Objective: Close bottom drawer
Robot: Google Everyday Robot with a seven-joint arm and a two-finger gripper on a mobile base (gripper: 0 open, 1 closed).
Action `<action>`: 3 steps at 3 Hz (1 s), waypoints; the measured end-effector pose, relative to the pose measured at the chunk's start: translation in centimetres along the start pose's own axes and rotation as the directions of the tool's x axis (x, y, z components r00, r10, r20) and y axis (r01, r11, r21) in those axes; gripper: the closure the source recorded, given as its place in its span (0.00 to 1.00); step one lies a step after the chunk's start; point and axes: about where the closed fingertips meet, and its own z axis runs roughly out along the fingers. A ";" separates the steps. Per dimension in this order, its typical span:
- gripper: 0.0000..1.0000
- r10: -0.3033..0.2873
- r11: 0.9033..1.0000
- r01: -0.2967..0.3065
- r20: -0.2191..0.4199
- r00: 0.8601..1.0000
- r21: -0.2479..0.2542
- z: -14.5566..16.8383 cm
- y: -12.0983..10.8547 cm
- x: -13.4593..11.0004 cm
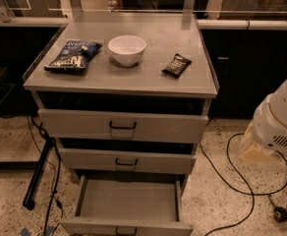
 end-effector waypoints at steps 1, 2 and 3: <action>1.00 -0.002 1.000 0.002 0.003 1.000 -0.004 0.3 0.3 0.1; 1.00 0.014 1.000 -0.014 -0.001 1.000 -0.020 2.5 1.3 0.6; 1.00 0.023 0.996 -0.027 -0.047 0.999 -0.086 9.0 3.5 2.0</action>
Offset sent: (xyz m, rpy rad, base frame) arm -0.0461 0.0025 -0.1206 0.0044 0.1312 -0.0426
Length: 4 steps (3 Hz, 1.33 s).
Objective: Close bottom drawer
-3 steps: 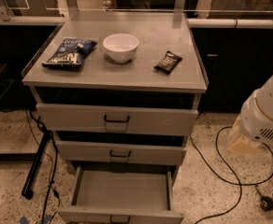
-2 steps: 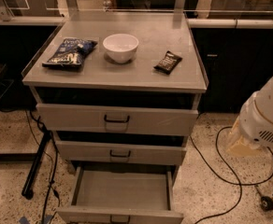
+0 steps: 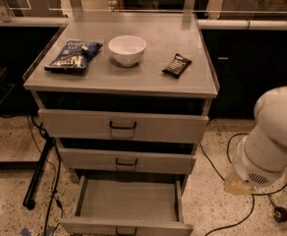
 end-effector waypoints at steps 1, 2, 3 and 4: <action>1.00 0.013 0.996 -0.016 -0.035 0.999 -0.083 6.3 0.5 0.9; 1.00 0.015 0.996 -0.018 -0.032 0.999 -0.088 6.6 0.6 0.9; 1.00 0.033 0.992 -0.034 -0.015 0.999 -0.121 8.7 1.6 1.2; 1.00 0.064 0.984 -0.068 -0.029 0.998 -0.163 13.9 3.6 1.3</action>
Offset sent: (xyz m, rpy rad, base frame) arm -0.0035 -0.0009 -0.0530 -0.0041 0.0731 -0.0058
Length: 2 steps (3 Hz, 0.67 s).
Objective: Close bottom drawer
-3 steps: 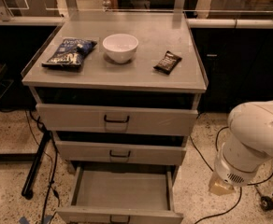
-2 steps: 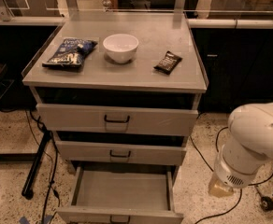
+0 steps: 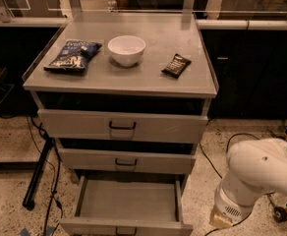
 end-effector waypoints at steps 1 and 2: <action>1.00 0.064 0.995 -0.064 -0.013 0.998 -0.074 6.7 0.4 0.7; 1.00 0.066 0.995 -0.067 -0.014 0.998 -0.077 6.8 0.4 0.7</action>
Offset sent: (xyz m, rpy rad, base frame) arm -0.0109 0.0027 -0.0548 0.0080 0.0626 -0.0472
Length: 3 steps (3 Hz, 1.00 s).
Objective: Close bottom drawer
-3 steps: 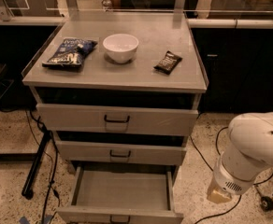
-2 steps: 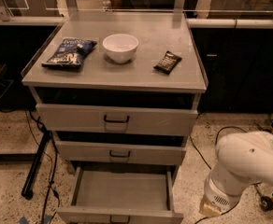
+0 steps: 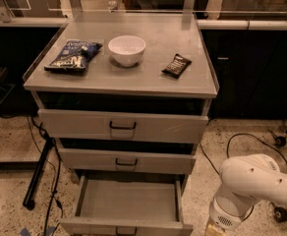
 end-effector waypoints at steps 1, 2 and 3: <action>1.00 0.051 0.998 -0.050 0.010 0.999 -0.037 3.8 -0.3 1.6; 1.00 0.099 0.992 -0.098 0.002 0.995 -0.083 7.8 -0.8 3.1; 1.00 0.131 0.978 -0.132 -0.013 0.991 -0.164 12.4 -1.0 4.1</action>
Offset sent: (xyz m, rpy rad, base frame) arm -0.0337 -0.0292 -0.1277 0.0382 0.1429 -0.1469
